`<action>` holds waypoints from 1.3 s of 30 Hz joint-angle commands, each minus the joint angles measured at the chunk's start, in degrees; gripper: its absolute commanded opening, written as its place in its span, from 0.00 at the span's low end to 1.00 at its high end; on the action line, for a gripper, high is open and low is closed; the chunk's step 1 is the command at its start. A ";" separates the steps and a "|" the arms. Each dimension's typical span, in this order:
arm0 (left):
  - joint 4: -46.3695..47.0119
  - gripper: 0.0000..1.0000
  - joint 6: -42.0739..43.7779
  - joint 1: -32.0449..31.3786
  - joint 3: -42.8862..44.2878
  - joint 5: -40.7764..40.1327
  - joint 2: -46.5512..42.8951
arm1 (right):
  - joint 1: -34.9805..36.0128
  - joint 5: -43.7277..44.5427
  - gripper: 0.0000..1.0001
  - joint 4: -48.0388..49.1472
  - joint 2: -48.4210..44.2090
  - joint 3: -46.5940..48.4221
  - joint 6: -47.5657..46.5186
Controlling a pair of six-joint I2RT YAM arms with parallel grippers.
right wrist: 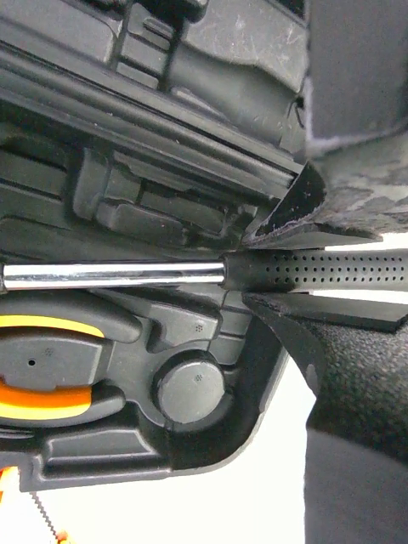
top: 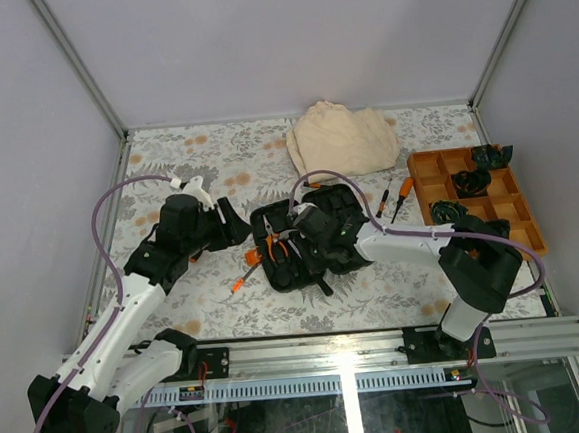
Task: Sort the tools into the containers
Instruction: Adjust the hammer in the storage box.
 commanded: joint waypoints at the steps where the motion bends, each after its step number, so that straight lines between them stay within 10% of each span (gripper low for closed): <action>1: -0.04 0.59 1.15 0.64 0.21 -1.28 -0.95 | 0.45 -0.49 0.26 -2.28 1.62 2.50 -0.32; 12: -1.40 0.59 0.87 0.64 0.44 -5.79 -1.94 | 0.50 0.91 0.00 -1.09 -2.89 3.02 1.52; 39: -1.98 0.60 0.48 0.75 0.44 -8.80 -3.11 | 0.41 10.55 0.00 9.51 -10.81 3.47 5.76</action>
